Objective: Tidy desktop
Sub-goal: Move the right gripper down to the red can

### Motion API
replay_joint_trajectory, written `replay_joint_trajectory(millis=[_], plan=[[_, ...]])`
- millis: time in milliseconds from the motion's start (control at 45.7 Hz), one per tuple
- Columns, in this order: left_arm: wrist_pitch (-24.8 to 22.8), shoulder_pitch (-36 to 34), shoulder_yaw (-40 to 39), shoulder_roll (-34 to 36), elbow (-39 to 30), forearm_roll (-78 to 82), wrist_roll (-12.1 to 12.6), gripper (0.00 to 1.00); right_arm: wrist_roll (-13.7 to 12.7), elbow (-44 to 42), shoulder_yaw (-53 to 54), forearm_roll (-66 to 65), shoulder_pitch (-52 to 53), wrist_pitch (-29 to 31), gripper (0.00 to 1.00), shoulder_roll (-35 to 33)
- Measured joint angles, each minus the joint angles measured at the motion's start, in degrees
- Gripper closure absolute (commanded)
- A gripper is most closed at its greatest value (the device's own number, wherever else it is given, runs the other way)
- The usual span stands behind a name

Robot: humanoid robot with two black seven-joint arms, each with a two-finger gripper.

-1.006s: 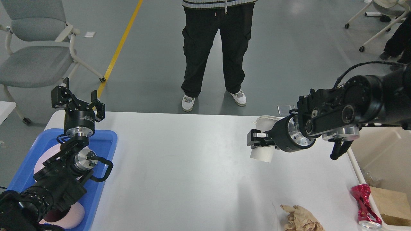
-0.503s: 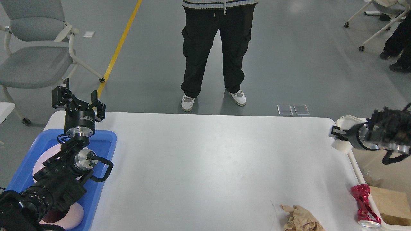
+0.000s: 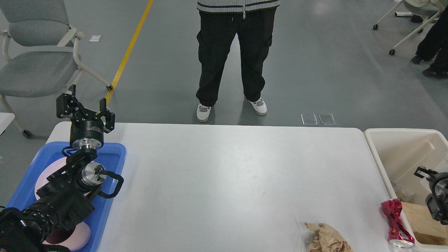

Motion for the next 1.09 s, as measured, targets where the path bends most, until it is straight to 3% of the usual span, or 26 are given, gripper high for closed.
replay_joint_trajectory(millis=[416, 613, 766, 853, 984, 1094], plan=[[0.0, -0.1, 0.0, 0.0, 0.1, -0.1, -0.1, 0.04, -1.5, -0.1, 3.4, -2.5, 0.2, 1.0, 0.00, -1.1], [0.0, -0.1, 0.2, 0.0, 0.1, -0.1, -0.1, 0.04, -3.3, -0.1, 6.9, -2.5, 5.3, 6.8, 0.00, -0.6], [0.0, -0.1, 0.1, 0.0, 0.1, -0.1, -0.1, 0.04, -2.6, 0.0, 7.1, -2.5, 11.9, 9.6, 0.00, 2.0], [0.0, -0.1, 0.0, 0.0, 0.1, -0.1, -0.1, 0.04, -1.8, 1.6, 7.4, -2.5, 16.9, 14.5, 0.00, 2.9], [0.0, -0.1, 0.0, 0.0, 0.1, -0.1, -0.1, 0.04, -0.4, 10.9, 8.2, -2.5, 28.0, 25.5, 0.00, 3.1], [0.0, -0.1, 0.0, 0.0, 0.0, -0.1, -0.1, 0.04, 0.0, 30.7, 8.9, -2.7, 40.9, 27.4, 0.00, 1.0]])
